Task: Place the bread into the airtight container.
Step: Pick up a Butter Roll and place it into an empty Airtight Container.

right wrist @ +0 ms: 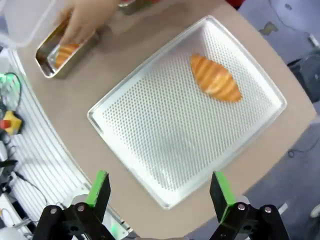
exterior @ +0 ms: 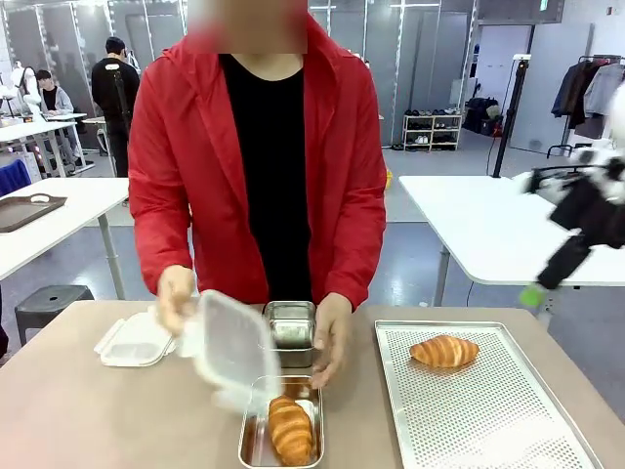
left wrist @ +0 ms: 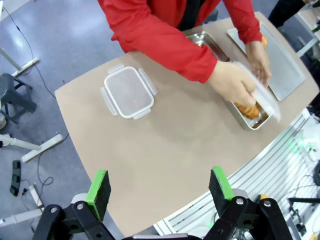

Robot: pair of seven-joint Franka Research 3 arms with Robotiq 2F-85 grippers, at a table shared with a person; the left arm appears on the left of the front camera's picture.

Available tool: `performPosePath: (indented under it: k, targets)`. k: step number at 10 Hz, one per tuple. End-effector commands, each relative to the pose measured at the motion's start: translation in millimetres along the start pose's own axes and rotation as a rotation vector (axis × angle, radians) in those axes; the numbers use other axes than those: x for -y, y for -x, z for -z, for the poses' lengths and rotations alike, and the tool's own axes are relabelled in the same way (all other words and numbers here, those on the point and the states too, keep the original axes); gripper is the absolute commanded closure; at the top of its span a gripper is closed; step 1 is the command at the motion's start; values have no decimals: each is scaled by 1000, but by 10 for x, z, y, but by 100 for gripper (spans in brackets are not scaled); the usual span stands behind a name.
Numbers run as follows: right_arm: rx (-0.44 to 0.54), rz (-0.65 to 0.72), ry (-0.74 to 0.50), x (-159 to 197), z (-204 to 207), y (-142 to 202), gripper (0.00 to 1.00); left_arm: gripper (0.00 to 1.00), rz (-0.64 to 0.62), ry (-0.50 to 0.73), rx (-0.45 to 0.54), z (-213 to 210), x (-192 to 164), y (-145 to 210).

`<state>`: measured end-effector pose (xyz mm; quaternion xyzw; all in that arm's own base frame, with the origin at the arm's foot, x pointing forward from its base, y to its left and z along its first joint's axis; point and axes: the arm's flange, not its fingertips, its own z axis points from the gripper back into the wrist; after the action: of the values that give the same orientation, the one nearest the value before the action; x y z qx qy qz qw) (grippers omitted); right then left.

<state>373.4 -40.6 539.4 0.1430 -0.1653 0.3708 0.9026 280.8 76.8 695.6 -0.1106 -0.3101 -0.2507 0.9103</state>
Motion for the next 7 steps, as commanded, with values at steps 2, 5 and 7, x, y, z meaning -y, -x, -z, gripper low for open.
performPosePath:
  k: [2, 5, 7]
  targets:
    - [117, 71, -15, 5, -447, 762, 0, 0, 6, 4, 2, -17, 3, -17]
    - [111, 102, -9, 31, -559, 827, 0, 0, 6, 4, 2, -17, 3, -17]
    - [111, 102, -9, 31, -559, 827, 0, 0, 6, 4, 2, -17, 3, -17]
